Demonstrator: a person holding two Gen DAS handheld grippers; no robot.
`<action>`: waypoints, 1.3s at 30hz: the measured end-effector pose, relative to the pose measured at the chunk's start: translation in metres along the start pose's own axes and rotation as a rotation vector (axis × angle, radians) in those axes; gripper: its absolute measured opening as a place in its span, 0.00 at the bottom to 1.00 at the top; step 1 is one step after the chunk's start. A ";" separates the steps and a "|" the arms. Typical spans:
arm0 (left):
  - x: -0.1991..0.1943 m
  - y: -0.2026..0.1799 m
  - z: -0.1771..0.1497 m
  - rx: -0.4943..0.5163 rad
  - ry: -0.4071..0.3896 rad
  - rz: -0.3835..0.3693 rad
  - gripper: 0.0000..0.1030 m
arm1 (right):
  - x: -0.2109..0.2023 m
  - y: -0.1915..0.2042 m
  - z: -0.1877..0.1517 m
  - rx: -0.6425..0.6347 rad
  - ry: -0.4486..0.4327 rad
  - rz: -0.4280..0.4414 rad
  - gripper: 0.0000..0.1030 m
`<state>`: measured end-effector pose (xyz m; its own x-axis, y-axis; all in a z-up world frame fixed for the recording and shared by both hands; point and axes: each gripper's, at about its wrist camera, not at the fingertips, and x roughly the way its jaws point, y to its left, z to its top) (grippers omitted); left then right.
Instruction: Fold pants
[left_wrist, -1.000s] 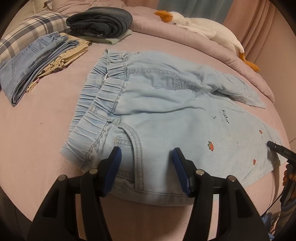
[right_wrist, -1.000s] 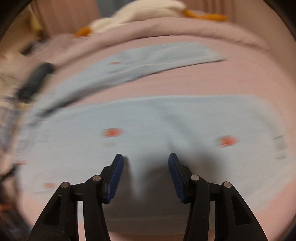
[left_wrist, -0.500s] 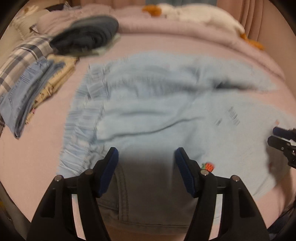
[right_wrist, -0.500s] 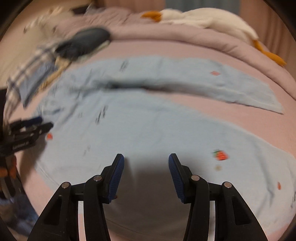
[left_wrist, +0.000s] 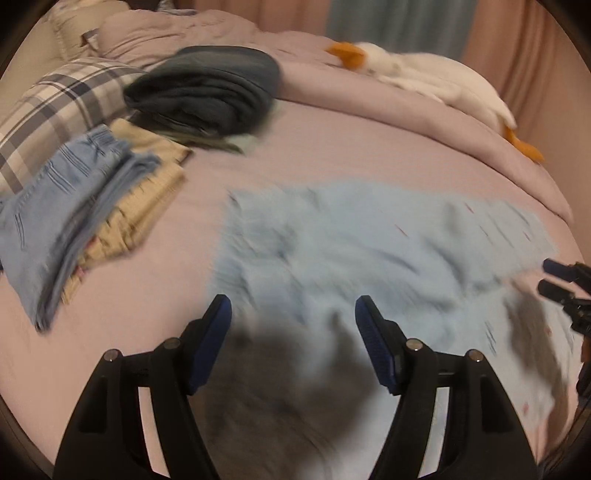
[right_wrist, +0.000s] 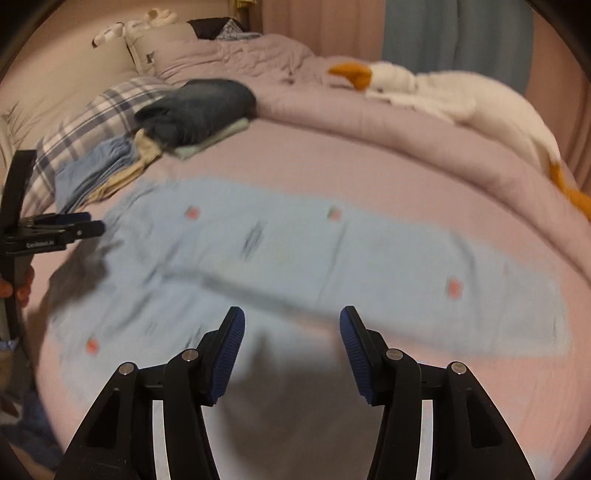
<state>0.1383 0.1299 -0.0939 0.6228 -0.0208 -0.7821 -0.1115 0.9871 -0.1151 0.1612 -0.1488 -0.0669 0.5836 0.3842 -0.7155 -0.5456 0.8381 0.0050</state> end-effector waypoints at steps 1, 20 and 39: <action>0.005 0.006 0.005 -0.014 0.009 0.002 0.67 | 0.008 -0.004 0.011 -0.013 -0.006 0.007 0.52; 0.077 0.060 0.058 -0.158 0.177 -0.259 0.69 | 0.145 -0.048 0.079 -0.139 0.279 0.133 0.53; 0.077 0.033 0.073 -0.110 0.159 -0.250 0.14 | 0.096 -0.018 0.085 -0.214 0.195 0.057 0.04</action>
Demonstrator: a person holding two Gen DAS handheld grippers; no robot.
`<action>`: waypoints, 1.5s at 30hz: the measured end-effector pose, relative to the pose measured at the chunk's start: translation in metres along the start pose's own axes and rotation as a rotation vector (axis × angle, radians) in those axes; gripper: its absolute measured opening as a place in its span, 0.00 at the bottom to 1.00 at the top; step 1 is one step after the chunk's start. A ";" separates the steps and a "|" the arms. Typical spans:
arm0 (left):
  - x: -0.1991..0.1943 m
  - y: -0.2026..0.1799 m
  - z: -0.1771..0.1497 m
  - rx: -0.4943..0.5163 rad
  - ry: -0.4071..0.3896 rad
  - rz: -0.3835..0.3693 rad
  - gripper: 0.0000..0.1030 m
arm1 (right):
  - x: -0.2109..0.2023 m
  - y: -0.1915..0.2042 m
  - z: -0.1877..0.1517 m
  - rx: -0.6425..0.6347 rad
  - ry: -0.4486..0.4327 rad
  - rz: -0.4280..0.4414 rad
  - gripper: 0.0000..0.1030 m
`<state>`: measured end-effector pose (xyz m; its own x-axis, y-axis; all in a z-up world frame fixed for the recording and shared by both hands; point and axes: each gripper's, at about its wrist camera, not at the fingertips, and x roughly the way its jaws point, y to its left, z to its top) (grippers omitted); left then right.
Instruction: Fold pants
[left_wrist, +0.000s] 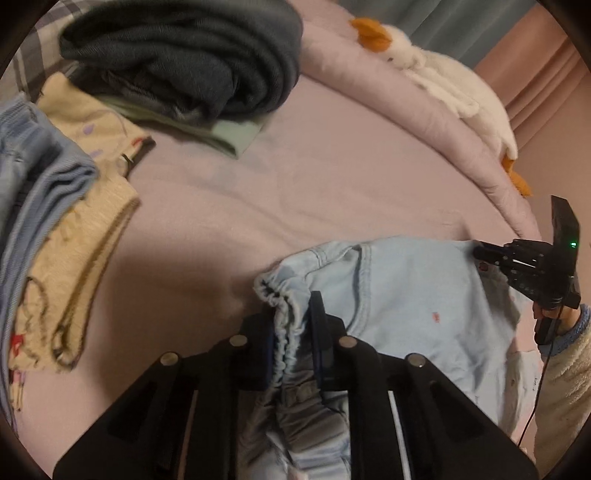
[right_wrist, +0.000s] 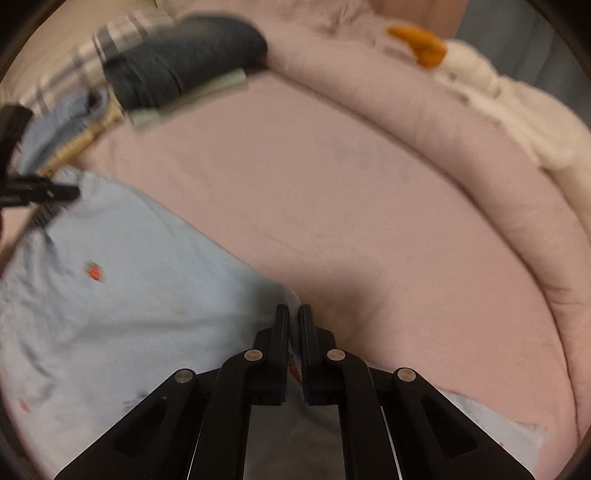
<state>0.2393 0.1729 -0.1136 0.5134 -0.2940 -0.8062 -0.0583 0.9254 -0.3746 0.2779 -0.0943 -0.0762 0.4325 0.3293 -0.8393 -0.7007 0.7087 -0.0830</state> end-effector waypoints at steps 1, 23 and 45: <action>-0.010 0.001 -0.002 -0.003 -0.018 -0.019 0.14 | -0.016 0.002 -0.002 0.004 -0.036 0.001 0.04; -0.128 -0.033 -0.163 0.361 -0.176 0.029 0.19 | -0.145 0.116 -0.152 -0.071 -0.123 0.022 0.04; -0.126 -0.004 -0.196 -0.112 -0.202 -0.123 0.44 | -0.090 0.148 -0.181 -0.070 -0.037 -0.045 0.04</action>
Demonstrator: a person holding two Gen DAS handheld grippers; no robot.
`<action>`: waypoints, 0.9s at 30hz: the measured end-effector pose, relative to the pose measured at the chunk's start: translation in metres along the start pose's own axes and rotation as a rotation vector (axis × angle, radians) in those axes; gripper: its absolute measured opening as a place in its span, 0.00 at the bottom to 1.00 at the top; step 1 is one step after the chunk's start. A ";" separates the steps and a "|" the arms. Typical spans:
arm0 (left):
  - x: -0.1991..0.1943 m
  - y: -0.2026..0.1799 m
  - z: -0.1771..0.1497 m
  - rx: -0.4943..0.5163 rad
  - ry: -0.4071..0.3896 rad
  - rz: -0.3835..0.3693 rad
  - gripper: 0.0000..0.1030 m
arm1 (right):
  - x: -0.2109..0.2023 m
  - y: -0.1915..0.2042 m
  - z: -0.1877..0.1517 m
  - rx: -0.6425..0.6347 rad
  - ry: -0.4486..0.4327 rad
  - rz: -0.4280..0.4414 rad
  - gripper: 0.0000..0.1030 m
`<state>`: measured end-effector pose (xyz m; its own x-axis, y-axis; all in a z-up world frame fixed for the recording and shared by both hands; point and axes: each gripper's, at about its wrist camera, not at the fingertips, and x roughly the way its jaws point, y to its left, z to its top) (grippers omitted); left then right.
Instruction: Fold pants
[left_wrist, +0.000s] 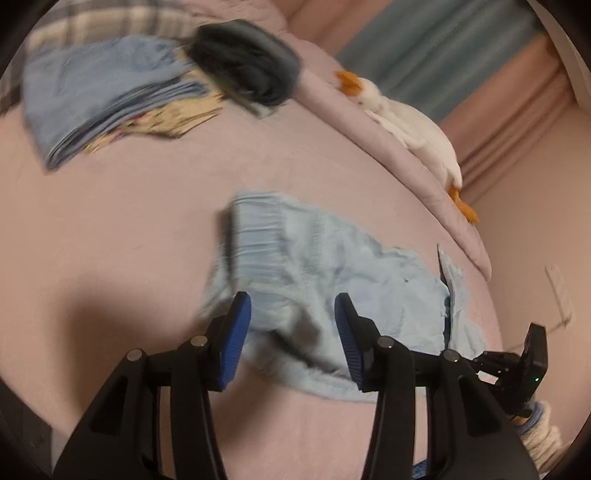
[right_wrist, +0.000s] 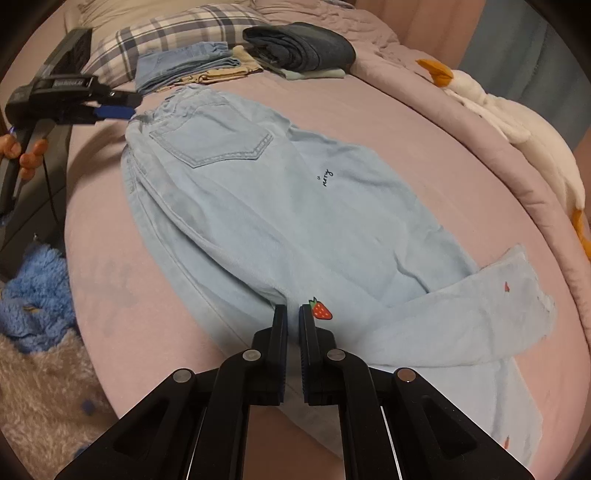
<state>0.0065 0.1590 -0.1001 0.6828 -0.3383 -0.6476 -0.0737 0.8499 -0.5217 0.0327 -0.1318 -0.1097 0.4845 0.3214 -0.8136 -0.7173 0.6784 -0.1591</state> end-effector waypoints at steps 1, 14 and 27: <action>0.003 -0.011 0.002 0.044 -0.002 0.018 0.44 | -0.002 0.002 -0.001 -0.006 -0.003 -0.001 0.04; 0.052 -0.050 -0.021 0.390 0.181 0.264 0.36 | 0.003 0.000 -0.019 0.061 0.033 0.058 0.20; 0.089 -0.150 -0.044 0.478 0.281 -0.076 0.47 | -0.021 -0.193 -0.026 0.806 -0.073 0.006 0.51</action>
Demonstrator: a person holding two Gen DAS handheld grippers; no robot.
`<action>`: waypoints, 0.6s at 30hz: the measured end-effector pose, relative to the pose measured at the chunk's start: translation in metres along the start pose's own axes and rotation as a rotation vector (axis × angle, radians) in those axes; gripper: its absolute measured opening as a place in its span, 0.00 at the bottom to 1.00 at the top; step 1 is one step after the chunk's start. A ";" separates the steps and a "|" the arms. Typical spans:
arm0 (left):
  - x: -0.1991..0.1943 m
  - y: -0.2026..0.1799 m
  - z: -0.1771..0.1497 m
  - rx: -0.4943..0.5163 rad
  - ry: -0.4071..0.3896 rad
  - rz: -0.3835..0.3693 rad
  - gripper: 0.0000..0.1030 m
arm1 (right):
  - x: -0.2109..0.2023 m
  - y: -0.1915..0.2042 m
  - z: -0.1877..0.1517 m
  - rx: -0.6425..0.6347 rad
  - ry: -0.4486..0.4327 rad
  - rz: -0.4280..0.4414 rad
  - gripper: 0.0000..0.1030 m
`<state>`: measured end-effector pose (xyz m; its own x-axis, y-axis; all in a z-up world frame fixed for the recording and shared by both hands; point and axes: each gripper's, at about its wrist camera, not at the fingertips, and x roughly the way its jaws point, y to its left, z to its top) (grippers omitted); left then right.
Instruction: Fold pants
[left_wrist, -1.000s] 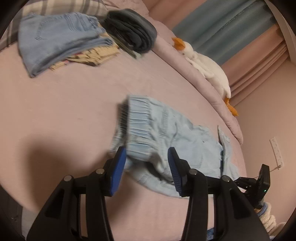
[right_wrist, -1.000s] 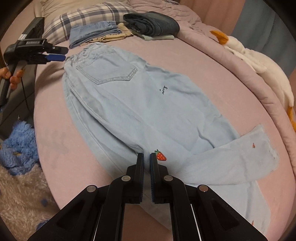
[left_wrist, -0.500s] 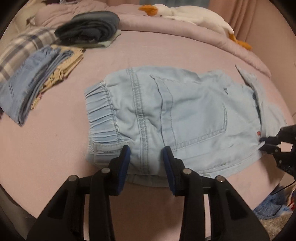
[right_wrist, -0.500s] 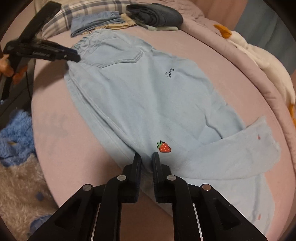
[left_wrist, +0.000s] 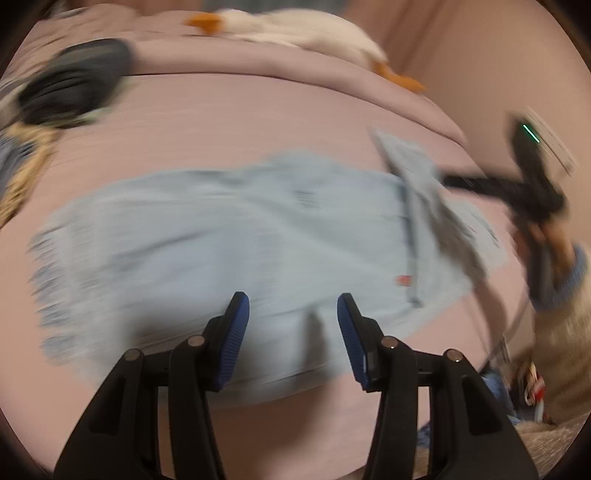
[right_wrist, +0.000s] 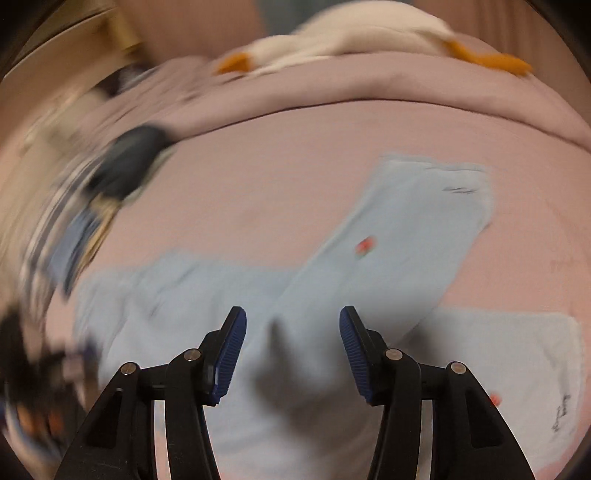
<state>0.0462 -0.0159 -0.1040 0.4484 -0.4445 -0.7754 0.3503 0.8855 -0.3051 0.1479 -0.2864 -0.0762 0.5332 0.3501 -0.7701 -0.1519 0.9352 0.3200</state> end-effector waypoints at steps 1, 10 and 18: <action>0.008 -0.012 0.001 0.024 0.015 -0.026 0.48 | 0.006 -0.004 0.010 0.024 0.003 -0.019 0.51; 0.088 -0.101 0.018 0.233 0.154 -0.126 0.47 | 0.070 -0.009 0.064 0.059 0.112 -0.192 0.51; 0.109 -0.135 0.016 0.340 0.180 -0.083 0.15 | 0.084 -0.021 0.054 0.031 0.154 -0.255 0.07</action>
<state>0.0612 -0.1861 -0.1384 0.2666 -0.4554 -0.8494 0.6451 0.7391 -0.1938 0.2406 -0.2793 -0.1176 0.4181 0.1099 -0.9017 -0.0026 0.9928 0.1198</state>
